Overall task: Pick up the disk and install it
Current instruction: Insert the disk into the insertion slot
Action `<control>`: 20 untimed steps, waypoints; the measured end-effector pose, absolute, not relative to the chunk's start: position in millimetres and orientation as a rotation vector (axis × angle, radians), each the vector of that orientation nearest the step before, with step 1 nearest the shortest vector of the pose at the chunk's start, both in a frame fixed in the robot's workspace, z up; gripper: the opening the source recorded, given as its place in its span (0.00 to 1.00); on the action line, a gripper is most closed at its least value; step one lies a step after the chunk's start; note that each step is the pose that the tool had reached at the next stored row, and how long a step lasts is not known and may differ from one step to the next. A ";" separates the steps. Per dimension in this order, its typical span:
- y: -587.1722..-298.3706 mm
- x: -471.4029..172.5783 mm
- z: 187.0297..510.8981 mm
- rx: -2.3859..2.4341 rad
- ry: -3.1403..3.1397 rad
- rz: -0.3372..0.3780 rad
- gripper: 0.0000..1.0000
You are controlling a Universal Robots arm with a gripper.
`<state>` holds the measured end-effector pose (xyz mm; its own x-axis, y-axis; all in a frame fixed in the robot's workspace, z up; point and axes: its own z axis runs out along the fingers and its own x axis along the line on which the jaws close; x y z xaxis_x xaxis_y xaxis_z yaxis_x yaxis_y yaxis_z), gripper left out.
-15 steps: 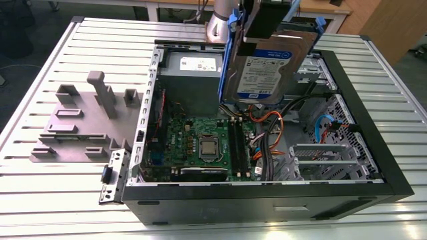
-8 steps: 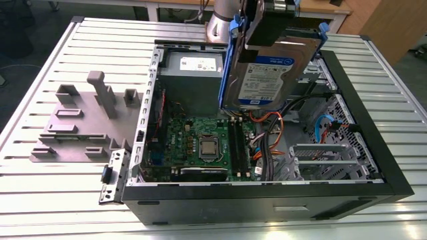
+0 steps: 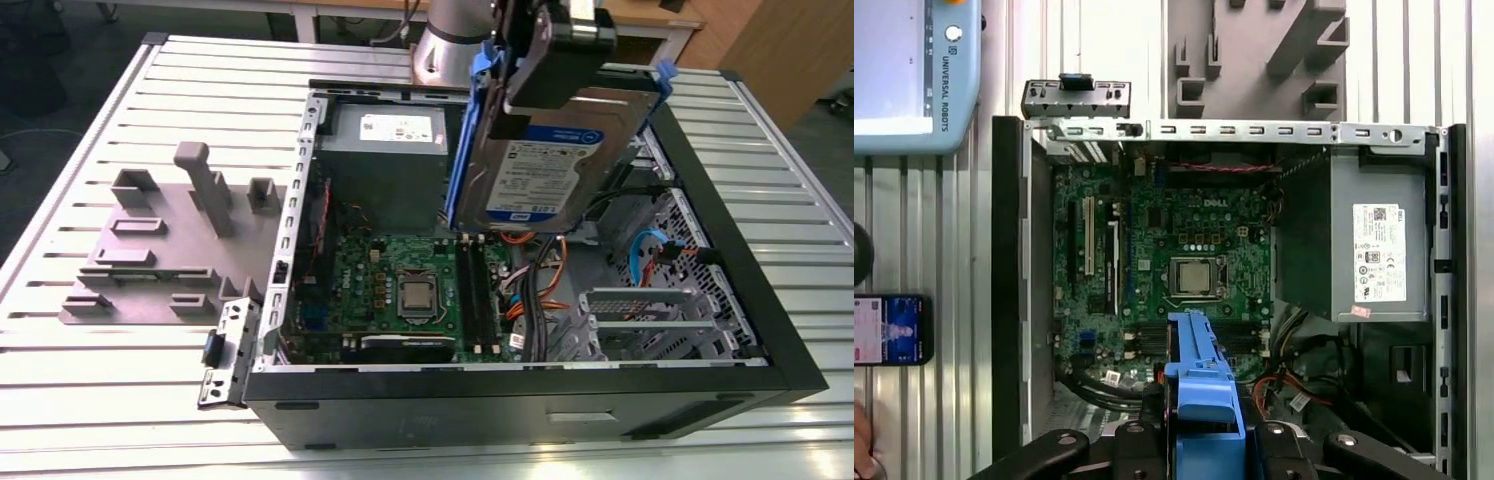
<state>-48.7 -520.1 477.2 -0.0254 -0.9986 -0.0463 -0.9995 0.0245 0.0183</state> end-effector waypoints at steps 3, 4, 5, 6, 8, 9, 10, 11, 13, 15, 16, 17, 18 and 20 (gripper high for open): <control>-520.6 -38.5 477.1 -2.180 2.235 0.073 0.36; -520.7 -36.0 477.0 -2.180 2.235 0.073 0.36; -521.0 -34.7 477.0 -2.180 2.235 0.073 0.36; -521.6 -34.3 476.9 -2.181 2.234 0.073 0.36; -523.4 -34.2 476.6 -2.184 2.231 0.073 0.36; -524.9 -34.2 476.5 -2.184 2.231 0.073 0.36; -527.0 -34.2 476.3 -2.184 2.231 0.073 0.36; -529.3 -34.2 476.0 -2.184 2.231 0.073 0.36; -534.2 -34.2 475.5 -2.184 2.231 0.073 0.36; -539.3 -34.1 474.8 -2.184 2.231 0.073 0.36; -541.7 -33.8 474.3 -2.184 2.231 0.073 0.36; -543.9 -33.5 473.7 -2.184 2.231 0.073 0.36; -545.9 -33.1 473.2 -2.184 2.231 0.073 0.36; -547.9 -29.0 471.7 -2.184 2.231 0.073 0.36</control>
